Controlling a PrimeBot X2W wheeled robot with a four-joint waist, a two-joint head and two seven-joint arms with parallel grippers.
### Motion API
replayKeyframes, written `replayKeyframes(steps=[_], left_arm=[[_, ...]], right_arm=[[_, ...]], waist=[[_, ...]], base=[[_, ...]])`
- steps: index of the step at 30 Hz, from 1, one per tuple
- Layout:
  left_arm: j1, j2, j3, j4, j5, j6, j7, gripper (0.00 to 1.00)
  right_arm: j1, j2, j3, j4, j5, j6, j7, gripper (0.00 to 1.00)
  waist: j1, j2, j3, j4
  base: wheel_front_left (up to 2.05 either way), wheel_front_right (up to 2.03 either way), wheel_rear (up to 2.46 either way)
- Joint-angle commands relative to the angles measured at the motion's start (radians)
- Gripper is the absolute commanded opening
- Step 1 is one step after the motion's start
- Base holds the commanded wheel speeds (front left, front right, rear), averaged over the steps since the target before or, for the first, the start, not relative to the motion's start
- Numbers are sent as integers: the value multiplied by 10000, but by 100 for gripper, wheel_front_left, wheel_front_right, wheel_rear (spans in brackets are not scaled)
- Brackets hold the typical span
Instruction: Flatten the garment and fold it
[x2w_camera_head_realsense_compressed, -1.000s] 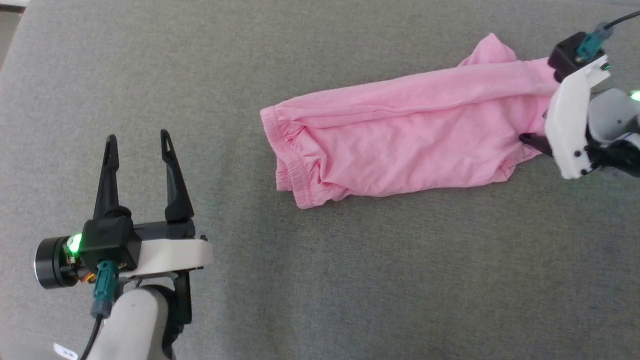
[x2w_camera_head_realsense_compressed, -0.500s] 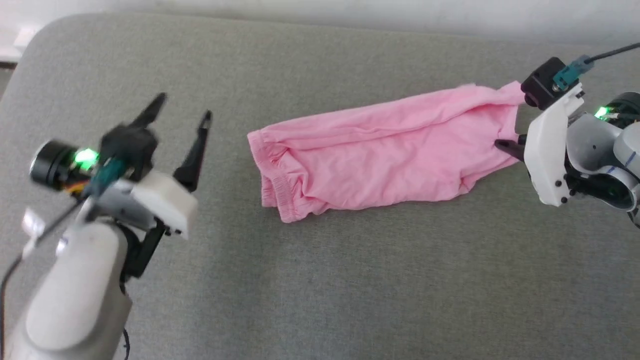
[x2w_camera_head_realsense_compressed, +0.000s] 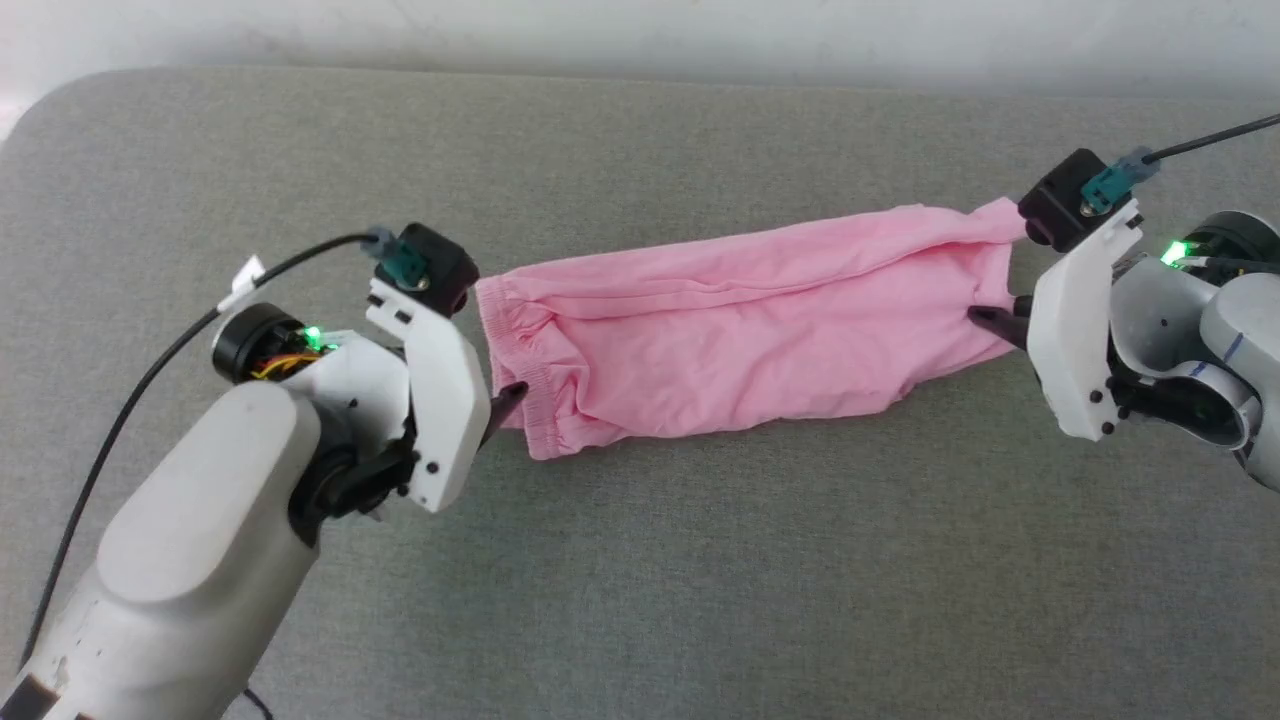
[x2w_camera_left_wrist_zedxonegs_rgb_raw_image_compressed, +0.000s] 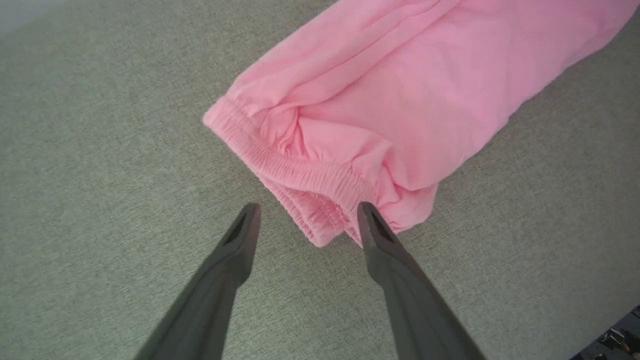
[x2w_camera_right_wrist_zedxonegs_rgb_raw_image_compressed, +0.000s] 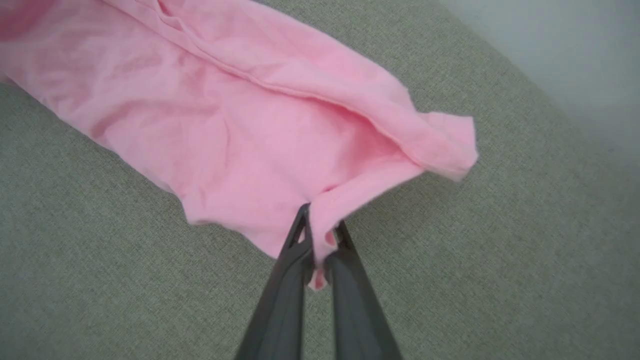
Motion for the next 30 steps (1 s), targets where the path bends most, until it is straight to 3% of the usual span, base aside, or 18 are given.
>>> replayKeyframes(steps=[1,9,16,17,25,30], left_arm=[[-286,-70,-197,184,-322,-64,179,100],[-795,-287,-1327,1242,-754,-65,445,100],[-1078,-638,-2176,2778,-773,-66,-79,100],[-1084,-661,-2335,2902,-918,-66,-54,2],[-1354,-230,-2832,2747,-2068,-66,-852,0],[-1055,374,-2889,2003,-2883,-66,-1368,0]], right_arm=[[34,103,39,69,-94,-9,-38,0],[-81,410,62,318,-214,-9,-19,0],[-175,731,76,416,-422,-9,170,0],[-163,756,77,423,-444,-9,178,0],[-49,556,81,55,-456,-9,-68,0],[357,-140,82,-921,-462,-9,-358,0]], waist=[[0,0,38,-74],[0,0,277,-238],[0,0,566,-475],[0,0,560,-497],[0,0,10,-543],[0,0,-520,-626]], base=[[0,0,0],[0,0,0],[0,0,0],[0,0,0],[0,0,0],[0,0,0]])
